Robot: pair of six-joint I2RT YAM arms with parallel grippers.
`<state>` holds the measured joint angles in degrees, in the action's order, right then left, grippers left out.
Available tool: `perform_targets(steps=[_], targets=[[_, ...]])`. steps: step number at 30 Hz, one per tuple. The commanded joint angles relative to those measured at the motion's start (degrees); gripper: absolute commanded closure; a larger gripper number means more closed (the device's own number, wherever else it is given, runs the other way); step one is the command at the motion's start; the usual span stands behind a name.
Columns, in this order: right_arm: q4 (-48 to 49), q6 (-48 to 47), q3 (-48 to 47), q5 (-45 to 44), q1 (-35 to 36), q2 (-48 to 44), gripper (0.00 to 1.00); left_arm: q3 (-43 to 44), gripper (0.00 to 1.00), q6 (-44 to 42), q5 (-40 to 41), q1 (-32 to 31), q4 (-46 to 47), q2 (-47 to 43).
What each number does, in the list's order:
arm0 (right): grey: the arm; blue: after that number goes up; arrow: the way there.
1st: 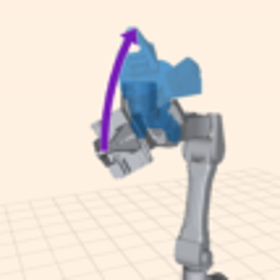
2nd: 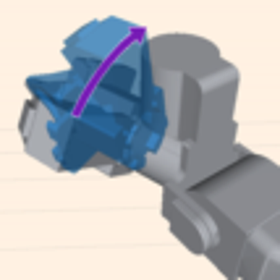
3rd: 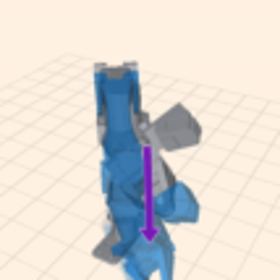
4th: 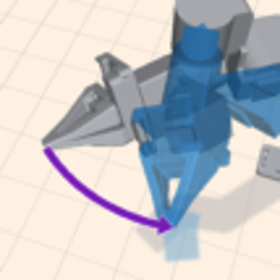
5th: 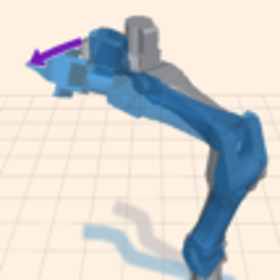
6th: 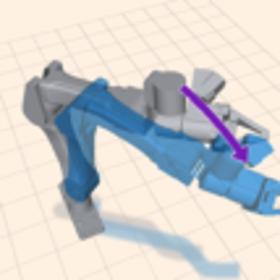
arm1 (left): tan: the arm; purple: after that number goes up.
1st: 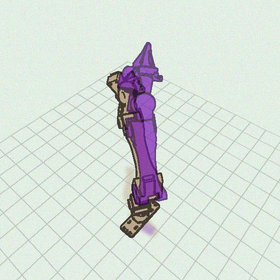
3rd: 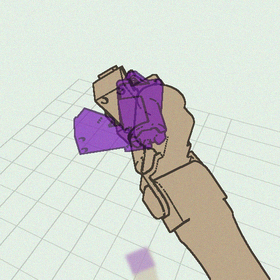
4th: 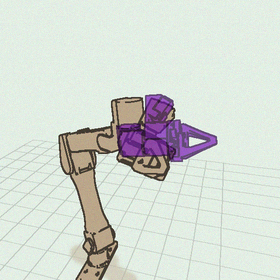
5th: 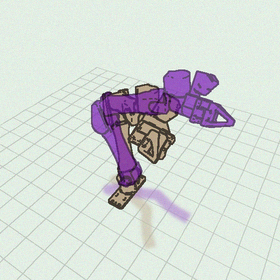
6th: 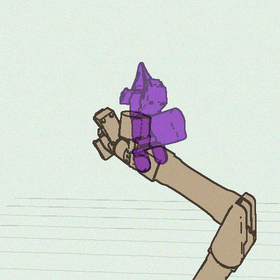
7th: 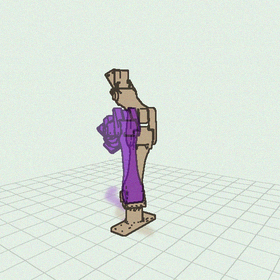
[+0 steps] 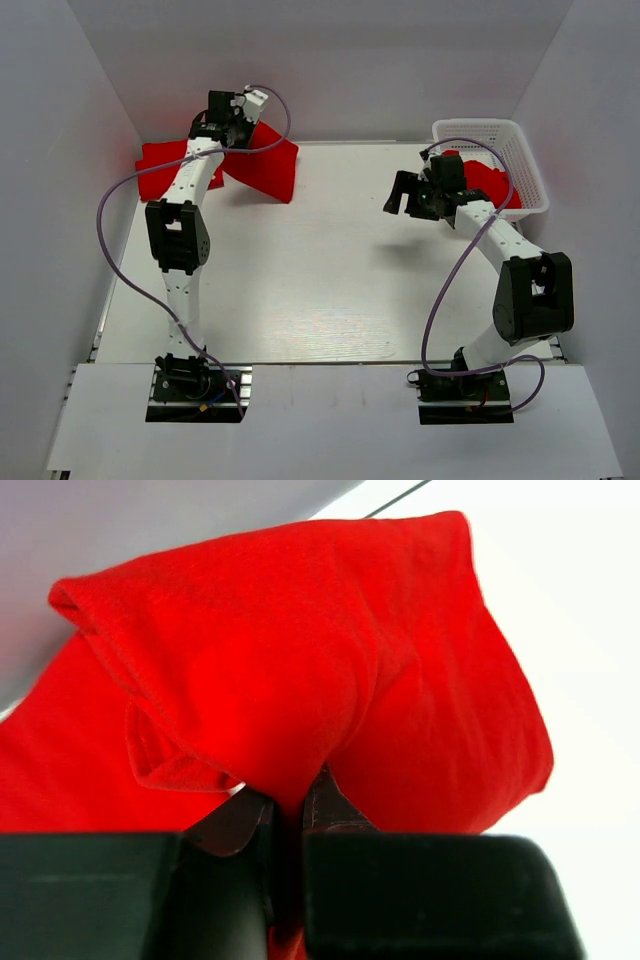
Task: Fold and stack the t-shirts
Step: Put the neatly folded tshirt into the corner of the board with the left arm
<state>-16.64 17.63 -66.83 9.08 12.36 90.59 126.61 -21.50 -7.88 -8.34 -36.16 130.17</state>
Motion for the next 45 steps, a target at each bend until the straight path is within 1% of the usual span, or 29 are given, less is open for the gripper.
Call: perform_targets(steps=[1,4,8,12,16,19,23,31,35,37,41,45], targets=[[0.3,0.9,-1.7,0.1,-0.1,-1.4,0.1,2.9,1.0,-4.2,1.4,2.8,0.9,-6.6],[-0.1,1.3,-2.3,0.8,-0.2,-0.9,0.1,2.9,1.0,-6.0,1.4,4.3,0.9,-6.6],[-0.8,1.2,-3.4,2.0,0.0,-0.1,0.1,1.7,1.0,-7.8,3.7,6.4,2.8,-6.6],[-1.9,0.8,-5.6,3.3,0.0,1.0,0.1,2.4,1.0,-7.8,4.3,7.0,3.6,-6.6],[-1.7,1.3,-6.0,4.6,0.2,2.0,0.1,2.9,1.0,-7.2,5.1,7.5,4.1,-7.1],[-1.2,1.8,-5.8,5.6,0.3,2.2,0.1,3.6,1.0,-5.4,7.9,8.8,5.2,-7.6],[-1.2,1.7,-6.2,5.9,0.5,2.7,0.1,4.2,1.0,-5.4,7.9,10.0,5.8,-7.6],[-2.0,1.1,-7.6,5.4,1.0,3.9,0.1,6.9,1.0,-6.5,4.4,12.0,5.2,-8.2],[-1.9,1.3,-8.4,5.4,1.4,4.6,0.1,6.9,1.0,-6.5,2.4,13.3,4.7,-8.2],[-1.8,1.4,-8.5,5.4,1.4,5.3,0.1,7.5,1.0,-5.1,1.9,13.8,4.2,-8.2],[-0.5,1.5,-8.7,5.6,2.0,6.5,0.1,8.7,1.0,-3.8,-2.7,14.3,3.0,-8.7],[-0.1,2.1,-9.6,6.7,2.1,8.1,0.1,9.3,1.0,-3.8,-3.9,15.5,3.0,-8.7]])
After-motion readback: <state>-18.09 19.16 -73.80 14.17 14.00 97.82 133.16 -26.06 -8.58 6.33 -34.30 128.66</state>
